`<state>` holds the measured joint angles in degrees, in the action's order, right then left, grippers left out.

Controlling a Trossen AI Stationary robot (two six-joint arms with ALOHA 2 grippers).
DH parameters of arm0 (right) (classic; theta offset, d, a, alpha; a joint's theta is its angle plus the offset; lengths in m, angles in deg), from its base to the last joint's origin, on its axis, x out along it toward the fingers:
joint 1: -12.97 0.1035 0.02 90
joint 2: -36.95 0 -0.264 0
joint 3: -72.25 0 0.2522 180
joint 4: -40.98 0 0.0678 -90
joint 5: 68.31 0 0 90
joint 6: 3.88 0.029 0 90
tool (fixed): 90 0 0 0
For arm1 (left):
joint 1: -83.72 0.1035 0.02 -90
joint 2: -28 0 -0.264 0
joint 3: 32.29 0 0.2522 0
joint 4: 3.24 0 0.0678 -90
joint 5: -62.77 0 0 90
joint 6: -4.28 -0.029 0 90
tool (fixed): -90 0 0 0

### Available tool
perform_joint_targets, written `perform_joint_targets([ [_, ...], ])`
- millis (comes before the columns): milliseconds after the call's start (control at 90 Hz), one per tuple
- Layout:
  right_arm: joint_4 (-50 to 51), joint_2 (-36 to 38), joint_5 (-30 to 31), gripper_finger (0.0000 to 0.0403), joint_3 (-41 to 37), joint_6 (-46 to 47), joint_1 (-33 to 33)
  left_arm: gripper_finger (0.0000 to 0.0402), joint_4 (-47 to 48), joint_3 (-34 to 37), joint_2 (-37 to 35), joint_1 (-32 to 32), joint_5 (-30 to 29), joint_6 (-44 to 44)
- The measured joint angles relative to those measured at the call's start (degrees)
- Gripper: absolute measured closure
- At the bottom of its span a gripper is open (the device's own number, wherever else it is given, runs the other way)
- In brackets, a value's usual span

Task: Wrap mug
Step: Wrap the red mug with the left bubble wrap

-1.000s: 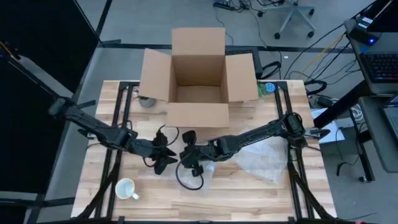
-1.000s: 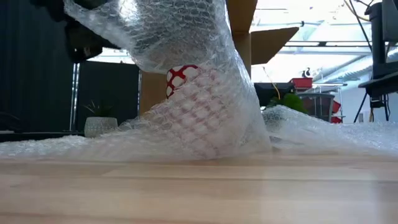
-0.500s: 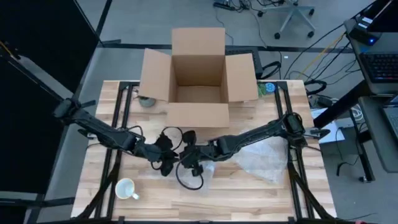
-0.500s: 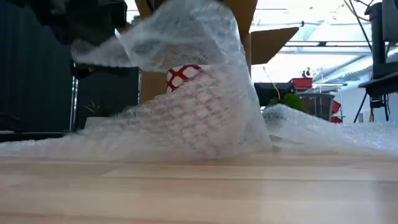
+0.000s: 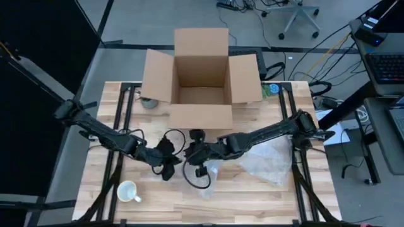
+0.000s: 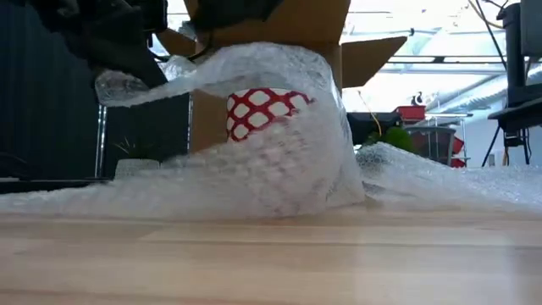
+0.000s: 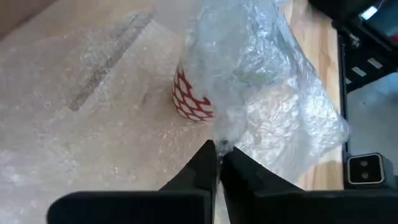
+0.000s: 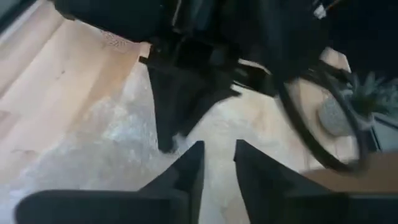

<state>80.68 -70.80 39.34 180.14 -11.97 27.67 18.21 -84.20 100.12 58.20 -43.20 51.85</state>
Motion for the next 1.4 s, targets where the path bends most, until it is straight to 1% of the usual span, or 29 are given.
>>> perform_joint_targets([
  [144,9.04,5.26,-0.46,0.0293,0.0,5.98,0.18,0.0401,3.41,0.0,0.0,-1.01,-0.39,2.23],
  [278,14.18,6.21,-4.94,0.0293,0.0,11.97,0.39,0.0401,6.74,0.0,0.0,-2.44,-2.33,4.67],
  [400,14.28,3.74,-7.4,0.03,-1.22,13.12,1.09,0.0401,6.27,0.0,-0.02,-2.75,-3.19,4.71],
  [567,14.62,-0.89,-7.56,0.0317,-1.42,12.64,1.59,0.0401,6.24,0.0,-0.02,-2.75,-3.15,4.72],
  [744,15.34,-5.17,-7.67,0.0365,-1.4,13.43,0.3,0.0401,6.23,0.0,-0.02,-2.75,-2.98,4.71],
  [878,15.1,-8.12,-10.34,0.0398,-1.4,13.45,-0.52,0.0401,6.2,0.0,-0.02,-2.75,-2.95,4.68],
  [1000,14.65,-9.92,-10.51,0.0397,-1.29,13.45,-0.83,0.0402,5.94,0.0,-0.02,-2.75,-2.95,4.68],
  [1189,14.57,-10.05,-10.66,0.0402,-1.29,13.45,-1.24,0.0401,5.08,-0.18,-0.11,-2.75,-2.7,4.64],
  [1289,14.61,-10.1,-10.69,0.0402,-1.31,13.45,-1.33,0.0401,5.04,-1.53,-1.48,-3.17,-2.6,4.52],
  [1400,14.49,-10.12,-10.59,0.0402,-1.31,13.43,-1.33,0.0401,5.18,-3.1,-3.46,-4.22,-3.87,1.66],
])
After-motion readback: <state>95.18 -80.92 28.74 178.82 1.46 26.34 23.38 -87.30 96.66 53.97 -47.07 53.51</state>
